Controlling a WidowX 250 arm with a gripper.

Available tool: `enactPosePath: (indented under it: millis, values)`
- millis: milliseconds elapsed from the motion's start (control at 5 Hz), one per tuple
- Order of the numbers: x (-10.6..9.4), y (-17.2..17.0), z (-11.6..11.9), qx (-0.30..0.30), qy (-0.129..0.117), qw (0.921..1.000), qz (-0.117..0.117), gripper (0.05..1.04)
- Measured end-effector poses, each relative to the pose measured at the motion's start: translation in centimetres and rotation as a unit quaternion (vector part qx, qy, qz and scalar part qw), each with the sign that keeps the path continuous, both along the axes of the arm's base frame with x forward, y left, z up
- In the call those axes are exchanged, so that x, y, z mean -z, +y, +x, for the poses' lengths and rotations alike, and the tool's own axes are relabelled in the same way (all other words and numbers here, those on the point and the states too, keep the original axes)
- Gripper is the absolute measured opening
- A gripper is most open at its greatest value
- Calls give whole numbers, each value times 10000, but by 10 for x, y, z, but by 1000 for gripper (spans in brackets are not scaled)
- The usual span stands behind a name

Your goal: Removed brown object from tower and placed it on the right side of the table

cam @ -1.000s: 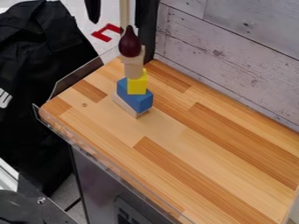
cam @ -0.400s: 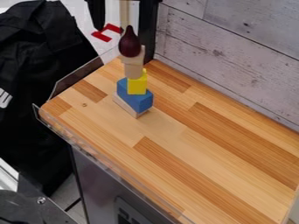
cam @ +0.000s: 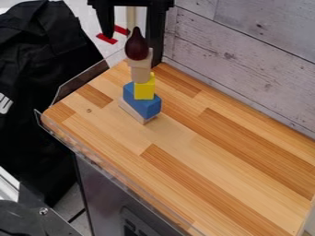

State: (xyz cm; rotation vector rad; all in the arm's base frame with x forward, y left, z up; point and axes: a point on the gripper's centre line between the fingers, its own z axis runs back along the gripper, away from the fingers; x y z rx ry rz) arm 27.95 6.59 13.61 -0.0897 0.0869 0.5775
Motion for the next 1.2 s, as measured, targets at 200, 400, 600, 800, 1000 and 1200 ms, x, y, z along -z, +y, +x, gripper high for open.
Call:
enactPosePath:
  millis: [200,400,600,800,1000,1200]
  values:
    - [10,1,1,7,125,9999,-54,999]
    - [15,1,3,13,142,9999,-74,999]
    - [21,1,3,12,245,9996,-104,999]
    - [21,0,4,-11,226,9997,-119,972]
    - [23,0,5,-28,210,9997,-126,695]
    - [23,0,6,-23,189,9997,-119,538]
